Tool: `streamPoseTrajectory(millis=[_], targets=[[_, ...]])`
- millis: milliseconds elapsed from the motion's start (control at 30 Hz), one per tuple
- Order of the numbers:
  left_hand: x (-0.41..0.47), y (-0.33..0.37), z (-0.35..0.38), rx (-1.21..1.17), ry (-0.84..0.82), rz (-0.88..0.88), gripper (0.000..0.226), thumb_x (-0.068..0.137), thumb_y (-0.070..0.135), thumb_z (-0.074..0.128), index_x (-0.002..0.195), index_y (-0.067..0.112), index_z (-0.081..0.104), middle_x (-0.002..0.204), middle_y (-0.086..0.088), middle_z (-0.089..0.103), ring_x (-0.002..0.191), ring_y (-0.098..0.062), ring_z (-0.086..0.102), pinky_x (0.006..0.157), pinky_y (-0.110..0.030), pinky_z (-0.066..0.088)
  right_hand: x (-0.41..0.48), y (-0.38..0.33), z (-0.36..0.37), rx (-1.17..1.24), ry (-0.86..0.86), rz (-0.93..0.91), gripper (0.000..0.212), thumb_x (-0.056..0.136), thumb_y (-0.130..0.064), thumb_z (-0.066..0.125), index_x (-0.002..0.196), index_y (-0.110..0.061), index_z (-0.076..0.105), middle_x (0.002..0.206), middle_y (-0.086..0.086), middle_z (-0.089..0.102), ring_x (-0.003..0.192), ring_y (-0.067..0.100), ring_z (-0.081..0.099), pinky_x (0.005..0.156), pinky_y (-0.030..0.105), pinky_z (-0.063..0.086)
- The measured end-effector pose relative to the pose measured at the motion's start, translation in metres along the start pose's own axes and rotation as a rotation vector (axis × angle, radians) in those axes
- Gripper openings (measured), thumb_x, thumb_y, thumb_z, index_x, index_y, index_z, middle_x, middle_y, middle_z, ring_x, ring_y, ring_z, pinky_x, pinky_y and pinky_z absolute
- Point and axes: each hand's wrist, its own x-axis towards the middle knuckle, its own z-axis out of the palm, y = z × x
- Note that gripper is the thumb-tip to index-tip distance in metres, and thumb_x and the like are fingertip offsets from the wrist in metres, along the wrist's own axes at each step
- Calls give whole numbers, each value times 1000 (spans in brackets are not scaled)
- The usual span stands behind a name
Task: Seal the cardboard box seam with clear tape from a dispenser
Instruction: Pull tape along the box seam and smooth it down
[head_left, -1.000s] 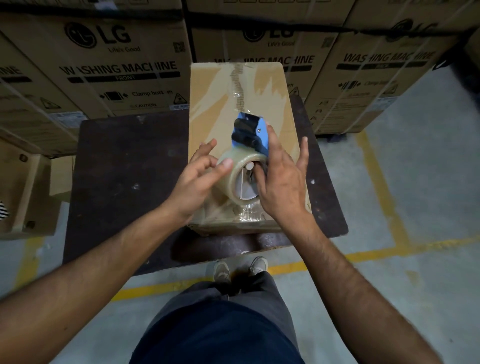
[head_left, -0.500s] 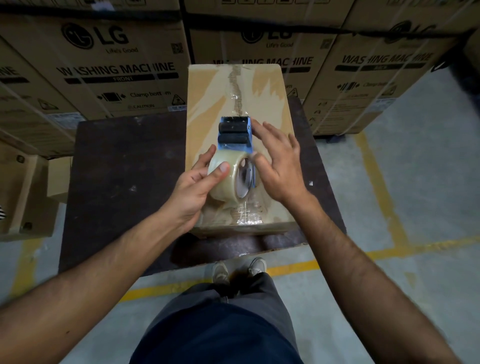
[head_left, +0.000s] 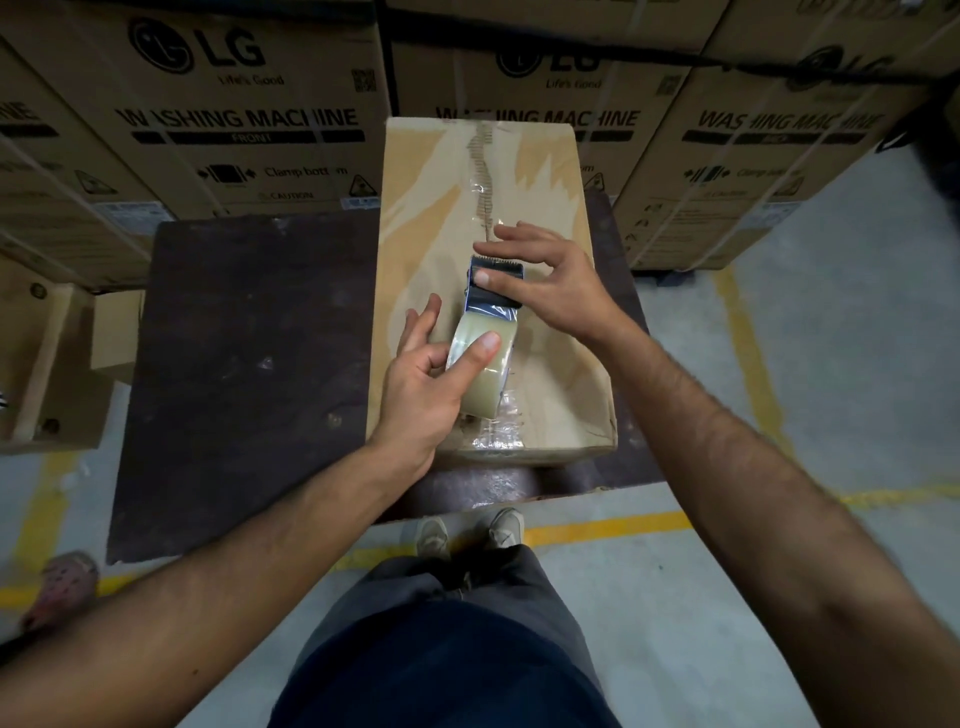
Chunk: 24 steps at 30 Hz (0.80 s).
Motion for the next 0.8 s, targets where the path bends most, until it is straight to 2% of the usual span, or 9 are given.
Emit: streamPoseTrajectory(millis=[67, 133, 267, 333, 400, 467, 533, 633, 800], targets=[[-4, 1, 3, 5, 19, 4, 38, 80, 55, 84, 60, 23, 78, 173, 15, 34, 161, 5, 9, 126, -31, 15, 2, 6, -3, 14, 5, -28, 46, 73, -57, 88, 116, -40, 81, 142, -2, 69, 147, 11, 48, 126, 44, 36], [-7, 3, 6, 14, 27, 8, 38, 86, 48, 83, 54, 31, 74, 173, 14, 33, 162, 4, 9, 125, -30, 16, 4, 10, -4, 10, 15, -70, 46, 73, -56, 89, 114, -37, 82, 141, -1, 70, 147, 13, 48, 125, 44, 37], [-5, 2, 15, 12, 98, -14, 51, 79, 59, 81, 49, 24, 61, 171, 17, 36, 160, 7, 12, 124, -30, 19, 12, 15, -1, -36, 22, -159, 35, 77, -54, 88, 109, -42, 81, 143, -3, 69, 150, 17, 44, 124, 41, 37], [-2, 2, 19, 3, 126, -28, 55, 85, 53, 83, 51, 21, 54, 171, 16, 37, 160, 7, 15, 120, -28, 19, 18, 17, 0, -35, 22, -193, 28, 80, -47, 88, 106, -45, 80, 142, -3, 70, 150, 17, 43, 124, 40, 36], [0, 4, 23, -12, 146, -46, 55, 90, 44, 83, 54, 17, 51, 171, 14, 37, 159, 6, 16, 114, -21, 19, 21, 21, 2, -30, 19, -204, 24, 82, -38, 90, 105, -39, 82, 141, -2, 70, 151, 18, 42, 125, 35, 35], [1, 5, 27, -17, 180, -54, 56, 90, 41, 83, 51, 20, 48, 171, 13, 38, 159, 6, 18, 108, -14, 20, 25, 26, 2, -43, 4, -218, 23, 83, -37, 89, 105, -31, 85, 143, -2, 69, 153, 19, 40, 124, 31, 33], [1, 4, 30, -19, 201, -69, 58, 89, 42, 83, 49, 21, 47, 170, 13, 40, 159, 5, 19, 109, -14, 21, 28, 32, 3, -94, 9, -268, 23, 84, -42, 86, 104, -30, 86, 143, -2, 69, 153, 21, 39, 125, 42, 33], [1, 0, 34, 8, 218, -84, 59, 89, 43, 83, 49, 20, 46, 169, 11, 42, 159, 5, 19, 118, -25, 21, 30, 41, 5, -211, 30, -386, 22, 87, -48, 80, 100, -33, 87, 141, -3, 71, 151, 27, 43, 120, 59, 32], [6, -4, 38, 60, 245, -93, 59, 88, 47, 83, 50, 17, 50, 167, 8, 46, 158, 4, 20, 128, -34, 20, 33, 52, 5, -243, 25, -452, 22, 90, -46, 77, 94, -27, 88, 132, -3, 74, 148, 28, 48, 119, 60, 31]])
